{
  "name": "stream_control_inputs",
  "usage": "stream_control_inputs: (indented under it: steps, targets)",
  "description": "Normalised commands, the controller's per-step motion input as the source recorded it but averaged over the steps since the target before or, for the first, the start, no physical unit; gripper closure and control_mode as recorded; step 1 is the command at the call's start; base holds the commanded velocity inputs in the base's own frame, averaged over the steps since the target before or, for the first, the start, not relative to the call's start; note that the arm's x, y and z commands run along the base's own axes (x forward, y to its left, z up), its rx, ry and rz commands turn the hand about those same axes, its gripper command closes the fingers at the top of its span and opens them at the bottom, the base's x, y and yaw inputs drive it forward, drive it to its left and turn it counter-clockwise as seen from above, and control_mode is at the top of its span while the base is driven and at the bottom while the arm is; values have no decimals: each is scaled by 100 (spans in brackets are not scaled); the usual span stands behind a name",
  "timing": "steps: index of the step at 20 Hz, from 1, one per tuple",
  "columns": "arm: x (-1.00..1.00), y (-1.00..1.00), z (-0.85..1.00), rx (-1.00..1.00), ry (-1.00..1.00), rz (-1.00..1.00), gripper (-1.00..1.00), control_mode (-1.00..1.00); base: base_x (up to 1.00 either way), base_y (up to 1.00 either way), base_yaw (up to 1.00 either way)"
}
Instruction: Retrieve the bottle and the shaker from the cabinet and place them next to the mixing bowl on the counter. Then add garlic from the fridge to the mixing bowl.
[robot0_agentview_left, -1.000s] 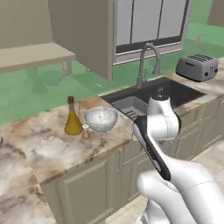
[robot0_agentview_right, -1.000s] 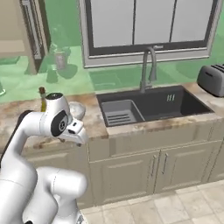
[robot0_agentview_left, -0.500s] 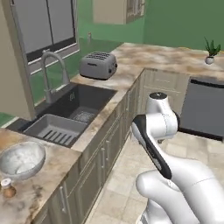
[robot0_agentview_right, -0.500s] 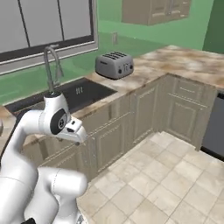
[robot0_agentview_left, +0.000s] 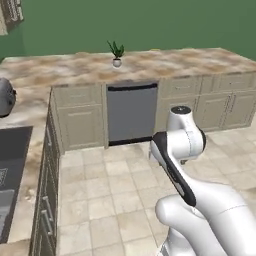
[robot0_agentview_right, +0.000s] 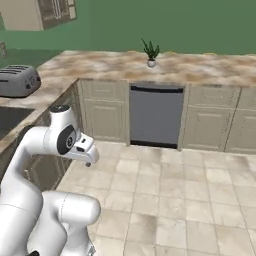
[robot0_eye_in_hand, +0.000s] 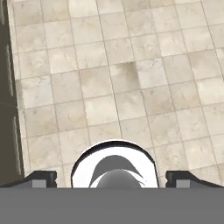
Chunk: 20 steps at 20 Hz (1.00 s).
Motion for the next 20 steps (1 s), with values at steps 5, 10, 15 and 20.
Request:
stream_control_inputs:
  steps: [5,10,15,20]
  targets:
    - [0,0,0,0,0,0,-100,100,54,7,-82]
    - [0,0,0,0,0,0,-100,100,58,7,-80]
    - [0,0,0,0,0,0,-100,100,67,21,-78]
    - [0,0,0,0,0,0,-100,100,64,30,-79]
